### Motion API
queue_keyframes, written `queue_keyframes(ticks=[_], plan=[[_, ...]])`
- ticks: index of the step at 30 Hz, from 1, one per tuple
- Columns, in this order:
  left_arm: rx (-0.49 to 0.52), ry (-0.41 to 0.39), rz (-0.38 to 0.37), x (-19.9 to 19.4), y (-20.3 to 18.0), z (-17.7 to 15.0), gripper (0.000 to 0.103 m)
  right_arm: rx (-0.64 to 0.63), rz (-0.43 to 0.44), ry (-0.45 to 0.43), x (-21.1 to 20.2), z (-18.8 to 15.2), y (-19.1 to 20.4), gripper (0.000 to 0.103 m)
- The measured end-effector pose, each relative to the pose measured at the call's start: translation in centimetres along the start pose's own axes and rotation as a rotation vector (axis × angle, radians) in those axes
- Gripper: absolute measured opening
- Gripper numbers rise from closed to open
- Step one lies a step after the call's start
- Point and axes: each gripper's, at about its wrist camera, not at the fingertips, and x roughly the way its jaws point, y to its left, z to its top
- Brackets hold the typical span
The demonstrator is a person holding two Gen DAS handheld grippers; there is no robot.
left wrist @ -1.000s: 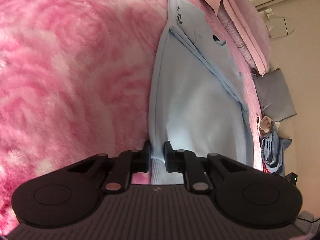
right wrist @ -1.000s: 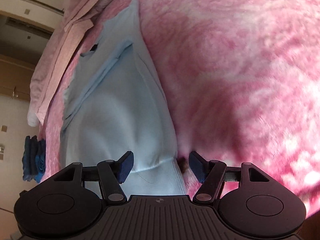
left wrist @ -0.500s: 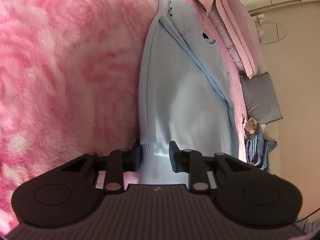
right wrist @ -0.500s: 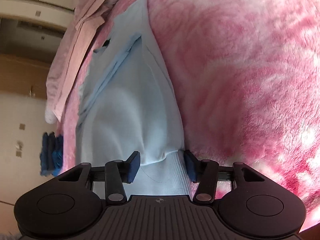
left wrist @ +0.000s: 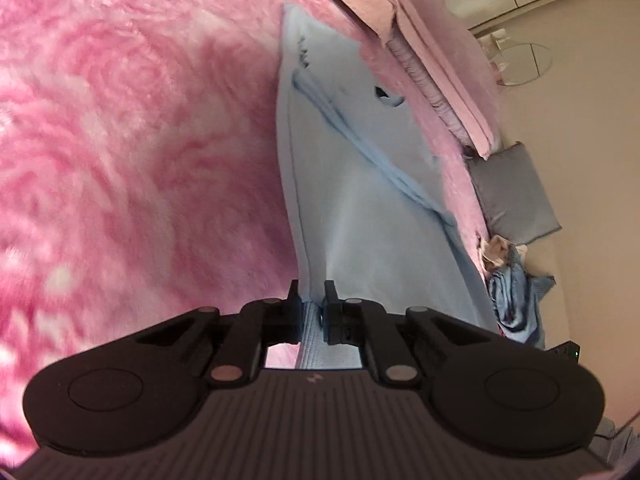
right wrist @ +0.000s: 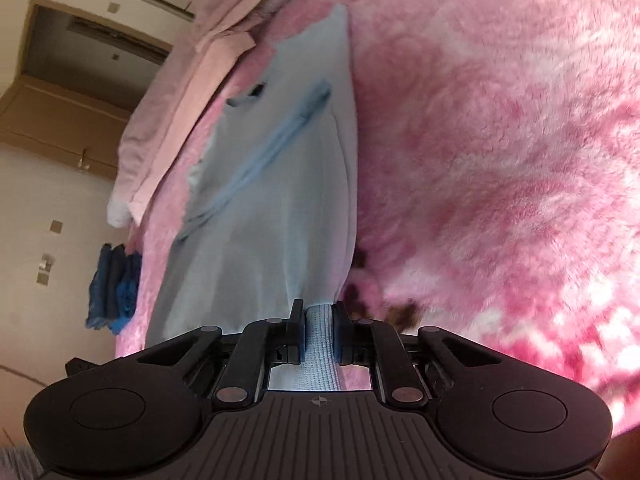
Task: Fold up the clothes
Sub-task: 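Lift the hem with both grippers and fold it toward the collar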
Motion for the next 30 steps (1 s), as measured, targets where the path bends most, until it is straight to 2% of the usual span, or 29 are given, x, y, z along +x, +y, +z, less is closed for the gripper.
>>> queue_keyframes(ticks=[3, 9, 13, 16, 22, 30], plan=[[-0.023, 0.028, 0.014, -2.3, -0.3, -2.3, 0.006, 0.007, -0.011, 0.033, -1.8, -1.7, 0.0, 0.010], [-0.142, 0.084, 0.071, -6.8, -0.8, -8.7, 0.006, 0.112, -0.051, 0.140, -4.9, -7.3, -0.7, 0.010], [-0.184, 0.096, 0.100, -8.8, -1.5, -10.8, 0.006, 0.181, -0.082, 0.200, -6.3, -9.7, -0.7, 0.011], [-0.178, 0.087, 0.095, -9.5, -2.2, -10.4, 0.006, 0.180, -0.075, 0.210, -6.7, -9.0, 0.3, 0.011], [-0.131, 0.033, 0.050, -9.1, -4.5, -7.0, 0.006, 0.106, -0.031, 0.195, -7.3, -6.0, 2.8, 0.011], [-0.122, -0.008, 0.024, -8.6, -5.8, -3.8, 0.006, 0.124, 0.012, 0.102, -7.6, -3.5, 4.4, 0.011]])
